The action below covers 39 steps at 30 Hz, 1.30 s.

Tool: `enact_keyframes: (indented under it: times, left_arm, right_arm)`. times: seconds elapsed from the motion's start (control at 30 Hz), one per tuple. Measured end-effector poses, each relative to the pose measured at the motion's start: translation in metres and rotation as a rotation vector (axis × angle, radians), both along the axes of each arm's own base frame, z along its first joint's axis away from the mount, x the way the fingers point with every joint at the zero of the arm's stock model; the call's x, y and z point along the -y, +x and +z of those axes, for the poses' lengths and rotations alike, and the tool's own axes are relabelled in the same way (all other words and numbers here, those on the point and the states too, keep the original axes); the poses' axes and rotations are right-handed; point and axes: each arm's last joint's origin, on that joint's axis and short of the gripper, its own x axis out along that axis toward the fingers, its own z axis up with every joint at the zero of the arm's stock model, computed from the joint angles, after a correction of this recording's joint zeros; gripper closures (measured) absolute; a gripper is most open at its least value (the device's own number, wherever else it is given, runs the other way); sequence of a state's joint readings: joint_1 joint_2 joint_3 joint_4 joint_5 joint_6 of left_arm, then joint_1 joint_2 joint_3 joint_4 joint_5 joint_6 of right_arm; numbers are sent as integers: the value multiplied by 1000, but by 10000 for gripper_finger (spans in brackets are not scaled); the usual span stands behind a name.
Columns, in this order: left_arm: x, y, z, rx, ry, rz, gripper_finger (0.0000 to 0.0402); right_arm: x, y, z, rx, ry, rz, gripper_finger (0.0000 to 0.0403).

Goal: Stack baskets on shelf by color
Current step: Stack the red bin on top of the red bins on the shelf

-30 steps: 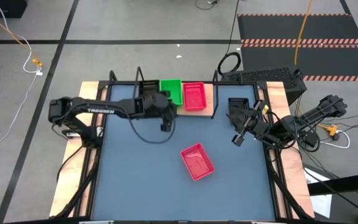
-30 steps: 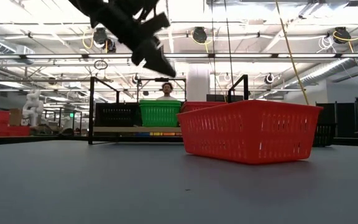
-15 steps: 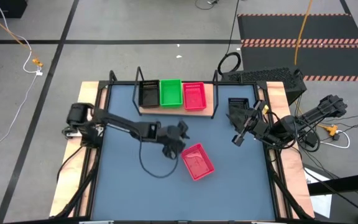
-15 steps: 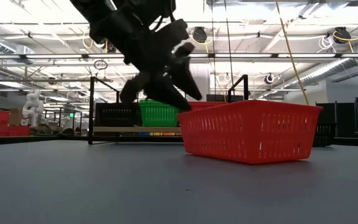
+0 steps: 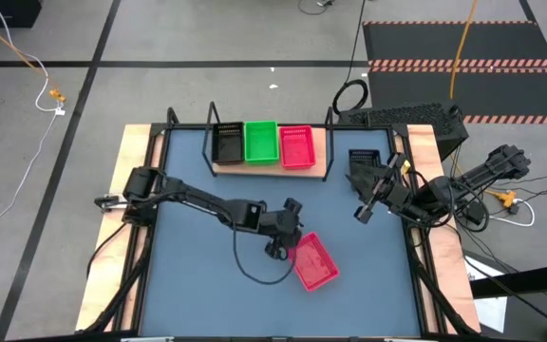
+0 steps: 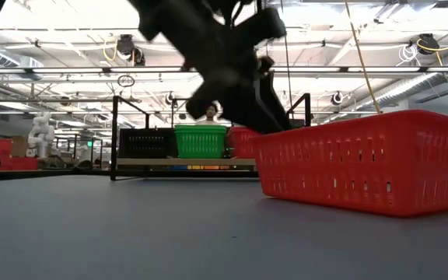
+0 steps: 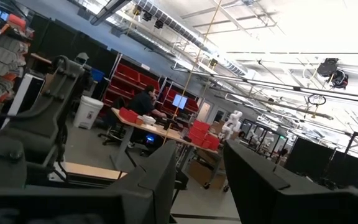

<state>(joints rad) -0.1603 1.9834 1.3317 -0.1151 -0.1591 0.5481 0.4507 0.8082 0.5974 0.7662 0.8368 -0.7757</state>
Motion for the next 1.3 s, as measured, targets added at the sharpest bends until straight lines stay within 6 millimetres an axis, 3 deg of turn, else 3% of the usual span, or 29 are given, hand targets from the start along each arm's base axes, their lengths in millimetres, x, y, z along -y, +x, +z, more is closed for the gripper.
enact_keyframes:
  times: [0.2,0.33,0.57,0.8,0.93,1.07,1.3]
  left_arm:
    - [1,14,44,150,-231,182,218]
    - [2,22,55,312,-479,307,218]
    - [12,32,41,430,-659,335,218]
    - [54,50,18,491,-750,256,218]
    - [94,62,11,386,-668,186,218]
    - [131,74,9,367,-603,226,218]
    - [151,82,-7,290,-489,473,218]
  right_arm:
    - [0,0,0,0,0,-1,273]
    - [0,0,0,4,9,2,273]
    - [0,0,0,47,93,33,273]
    - [-2,4,-8,3,159,64,273]
    - [-4,8,-16,-16,244,95,273]
    - [-8,11,-22,-41,296,119,273]
    - [-20,7,-23,-53,301,187,273]
